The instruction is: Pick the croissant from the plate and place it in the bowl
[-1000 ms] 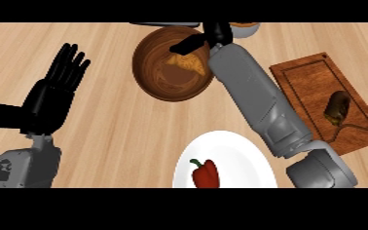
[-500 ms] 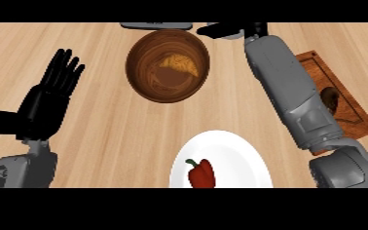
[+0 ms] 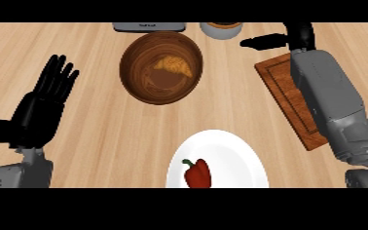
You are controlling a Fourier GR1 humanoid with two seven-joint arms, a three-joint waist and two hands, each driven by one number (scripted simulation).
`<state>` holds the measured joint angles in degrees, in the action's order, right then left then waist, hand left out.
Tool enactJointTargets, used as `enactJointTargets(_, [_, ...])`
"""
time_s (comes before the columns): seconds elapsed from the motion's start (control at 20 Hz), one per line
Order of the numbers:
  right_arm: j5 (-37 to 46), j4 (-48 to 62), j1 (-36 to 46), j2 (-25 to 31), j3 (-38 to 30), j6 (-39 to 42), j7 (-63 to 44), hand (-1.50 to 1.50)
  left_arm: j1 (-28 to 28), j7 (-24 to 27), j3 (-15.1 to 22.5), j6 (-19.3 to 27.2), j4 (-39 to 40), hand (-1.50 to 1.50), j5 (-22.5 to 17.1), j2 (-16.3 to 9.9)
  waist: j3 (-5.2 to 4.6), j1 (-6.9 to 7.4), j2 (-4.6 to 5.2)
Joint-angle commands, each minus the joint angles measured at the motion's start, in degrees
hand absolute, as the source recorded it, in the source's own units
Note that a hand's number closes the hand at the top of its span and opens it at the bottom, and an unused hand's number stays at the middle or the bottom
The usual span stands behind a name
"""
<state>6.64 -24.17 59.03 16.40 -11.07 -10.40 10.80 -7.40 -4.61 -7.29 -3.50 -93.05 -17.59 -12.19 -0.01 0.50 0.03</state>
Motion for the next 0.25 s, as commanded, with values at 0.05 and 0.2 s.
enactJointTargets(0.05, [-1.88, -1.77, -6.06, 5.14, -1.19, 8.2, 3.3, -1.5, -1.12, 0.32, -1.17, -0.05, 0.98, 0.0, 0.06, -0.27, 0.03, -0.35, 0.05])
enactJointTargets(0.2, [-1.87, -1.82, -5.71, 7.39, -1.35, 10.44, 1.32, -1.5, 1.52, 0.99, 1.21, 0.59, -1.85, 0.0, 1.93, 1.84, 0.03, 0.11, 0.09])
